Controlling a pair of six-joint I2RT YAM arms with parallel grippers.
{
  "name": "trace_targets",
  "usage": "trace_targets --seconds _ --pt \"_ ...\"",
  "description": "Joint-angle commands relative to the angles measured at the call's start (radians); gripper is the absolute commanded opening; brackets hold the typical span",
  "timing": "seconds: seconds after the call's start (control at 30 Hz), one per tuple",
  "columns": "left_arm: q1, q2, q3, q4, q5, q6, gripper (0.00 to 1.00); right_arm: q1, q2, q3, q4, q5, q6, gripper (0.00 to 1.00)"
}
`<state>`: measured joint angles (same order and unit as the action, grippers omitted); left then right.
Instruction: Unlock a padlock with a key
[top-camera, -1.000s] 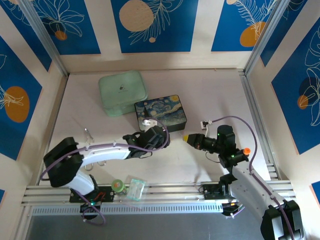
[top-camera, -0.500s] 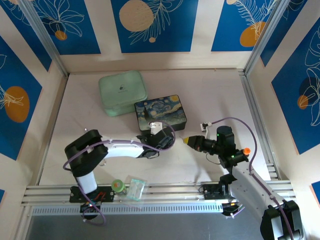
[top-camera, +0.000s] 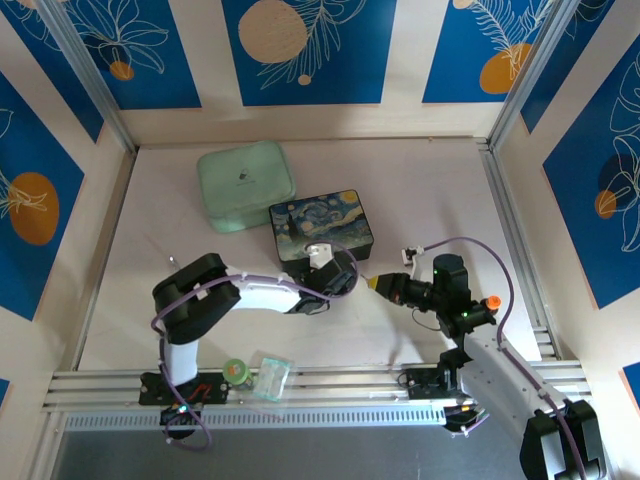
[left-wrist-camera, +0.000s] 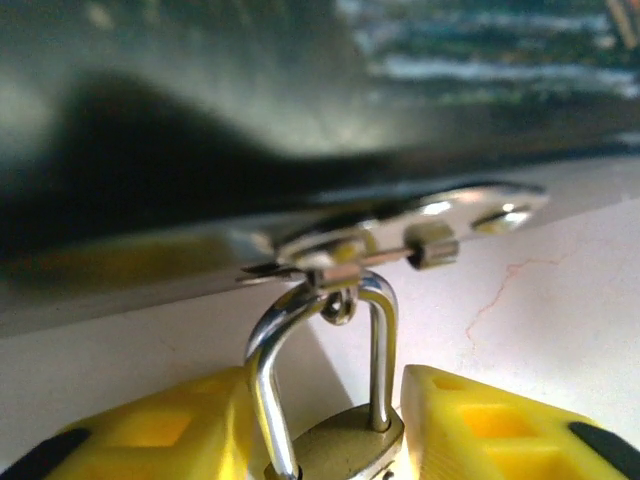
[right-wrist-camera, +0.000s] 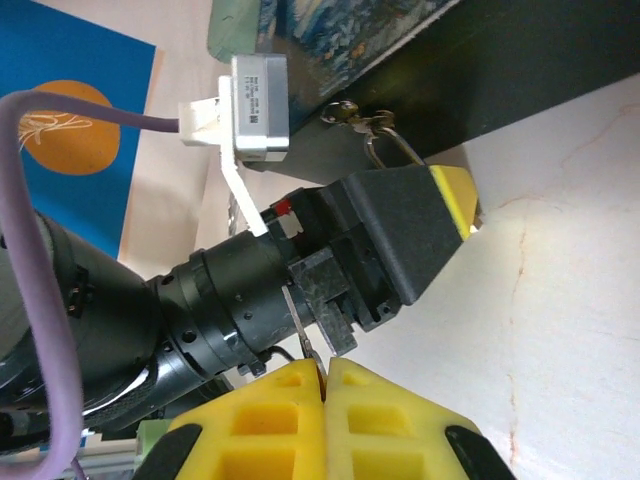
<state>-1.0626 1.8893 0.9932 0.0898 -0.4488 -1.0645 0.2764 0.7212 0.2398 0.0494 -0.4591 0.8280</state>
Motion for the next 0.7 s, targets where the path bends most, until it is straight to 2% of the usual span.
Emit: trace_targets --seconds 0.0,0.2,0.33,0.47,0.53,0.67 --pt "0.000 0.013 -0.012 0.052 0.007 -0.033 0.36 -0.004 -0.002 -0.041 0.048 0.017 0.038 0.00" --pt "0.002 -0.036 -0.053 0.098 0.010 -0.045 0.17 -0.007 0.026 -0.029 0.062 0.043 0.032 0.00" --pt "0.009 -0.049 -0.090 0.165 0.045 -0.074 0.12 -0.001 0.099 -0.010 0.116 0.033 0.048 0.00" --pt "0.018 -0.045 -0.102 0.172 0.046 -0.078 0.12 0.027 0.177 -0.008 0.169 0.044 0.051 0.00" --pt "0.020 -0.023 -0.088 0.154 0.046 -0.086 0.19 0.035 0.206 -0.010 0.200 0.043 0.061 0.00" --pt "0.021 0.014 -0.112 0.252 0.062 -0.108 0.19 0.048 0.239 0.000 0.225 0.050 0.078 0.00"
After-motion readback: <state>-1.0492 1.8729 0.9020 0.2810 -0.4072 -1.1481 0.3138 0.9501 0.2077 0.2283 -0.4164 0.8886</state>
